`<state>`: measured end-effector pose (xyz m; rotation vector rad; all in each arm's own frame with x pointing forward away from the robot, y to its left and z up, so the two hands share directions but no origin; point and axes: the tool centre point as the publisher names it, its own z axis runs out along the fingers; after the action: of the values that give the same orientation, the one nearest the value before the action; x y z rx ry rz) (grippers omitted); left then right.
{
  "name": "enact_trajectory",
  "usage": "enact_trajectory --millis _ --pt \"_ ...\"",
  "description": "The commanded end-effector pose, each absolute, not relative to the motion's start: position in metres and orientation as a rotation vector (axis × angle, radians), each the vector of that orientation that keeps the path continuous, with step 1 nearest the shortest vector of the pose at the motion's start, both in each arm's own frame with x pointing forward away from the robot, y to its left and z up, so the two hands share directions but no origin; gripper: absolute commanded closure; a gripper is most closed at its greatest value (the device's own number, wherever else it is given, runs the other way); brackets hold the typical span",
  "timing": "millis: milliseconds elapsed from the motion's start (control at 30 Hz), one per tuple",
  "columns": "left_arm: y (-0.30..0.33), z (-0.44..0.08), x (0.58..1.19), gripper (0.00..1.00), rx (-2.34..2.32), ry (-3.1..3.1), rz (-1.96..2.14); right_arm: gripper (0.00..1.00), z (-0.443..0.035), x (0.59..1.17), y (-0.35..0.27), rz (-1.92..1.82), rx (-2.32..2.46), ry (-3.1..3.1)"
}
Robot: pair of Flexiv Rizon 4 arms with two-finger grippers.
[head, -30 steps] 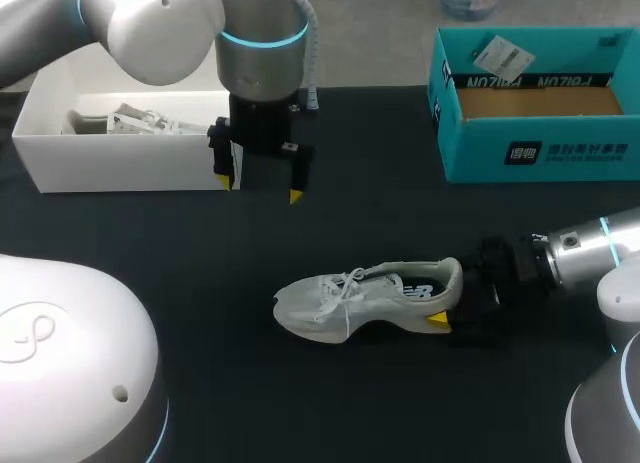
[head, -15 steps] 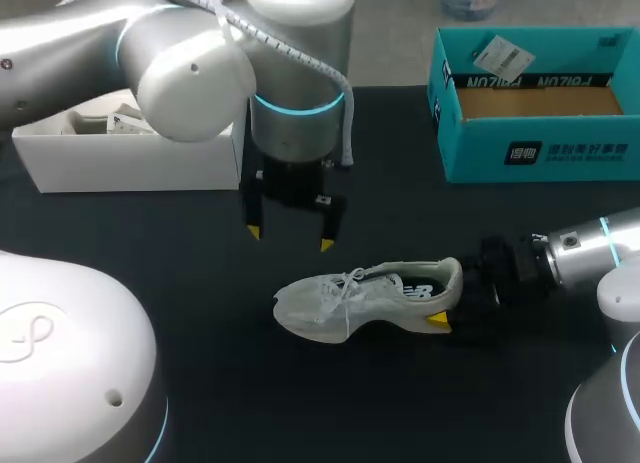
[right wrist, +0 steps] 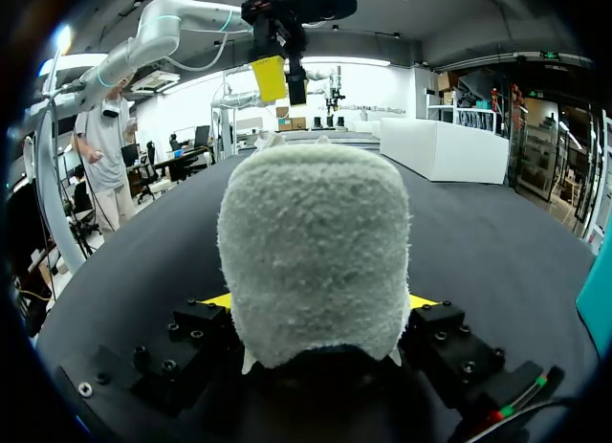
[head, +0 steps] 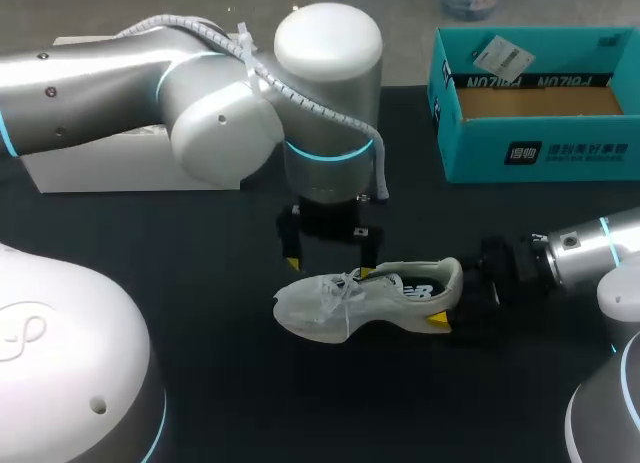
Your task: Take the shoe out of the shoebox, open the shoe tongue, remove and reinsert the insole, then place the shoe into the shoebox
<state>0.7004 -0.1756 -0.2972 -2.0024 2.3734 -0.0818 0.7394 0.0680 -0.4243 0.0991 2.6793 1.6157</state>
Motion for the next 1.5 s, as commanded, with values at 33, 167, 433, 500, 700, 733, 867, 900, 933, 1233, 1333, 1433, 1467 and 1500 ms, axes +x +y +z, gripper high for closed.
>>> enact_trajectory --millis 33,167,433,500,700,733,867,900,933,1233,1333,1433,1467,1500 --pt "-0.197 -0.311 0.7 0.0 -1.998 2.374 -0.09 1.0 -0.429 0.741 0.068 1.612 0.1 2.68" --pt "-0.216 -0.316 0.702 0.0 -2.005 2.366 -0.111 1.0 -0.429 0.741 0.068 1.612 0.1 2.68" --pt "-0.245 -0.33 0.707 0.0 -1.991 2.366 -0.137 1.0 -0.429 0.741 0.068 1.612 0.1 2.68" --pt "-0.25 -0.333 0.709 0.0 -1.989 2.365 -0.141 1.0 -0.429 0.741 0.068 1.612 0.1 2.68" --pt "-0.268 -0.342 0.713 0.0 -1.998 2.288 -0.193 1.0 -0.429 0.741 0.068 1.612 0.1 2.68" --pt "-0.269 -0.343 0.714 0.0 -1.994 2.286 -0.191 1.0 -0.429 0.741 0.068 1.612 0.1 2.68" --pt "-0.274 -0.352 0.718 0.0 -1.979 2.251 -0.195 1.0 -0.429 0.741 0.068 1.612 0.1 2.68" --pt "-0.275 -0.354 0.72 0.0 -1.981 2.241 -0.194 1.0 -0.429 0.741 0.068 1.612 0.1 2.68" --pt "-0.275 -0.356 0.721 0.0 -1.983 2.239 -0.186 1.0 -0.429 0.741 0.068 1.612 0.1 2.68" --pt "-0.264 -0.361 0.724 0.0 -1.979 2.138 -0.161 1.0 -0.429 0.741 0.068 1.612 0.1 2.68" --pt "-0.259 -0.362 0.723 0.0 -1.958 2.109 -0.154 1.0 -0.429 0.741 0.068 1.612 0.1 2.68" --pt "-0.255 -0.365 0.722 0.0 -1.94 2.082 -0.148 1.0 -0.429 0.741 0.068 1.612 0.1 2.68" --pt "-0.254 -0.367 0.722 0.0 -1.94 2.081 -0.147 1.0 -0.429 0.741 0.068 1.612 0.1 2.68" --pt "-0.253 -0.369 0.723 0.0 -1.939 2.076 -0.139 1.0 -0.429 0.741 0.068 1.612 0.1 2.68"
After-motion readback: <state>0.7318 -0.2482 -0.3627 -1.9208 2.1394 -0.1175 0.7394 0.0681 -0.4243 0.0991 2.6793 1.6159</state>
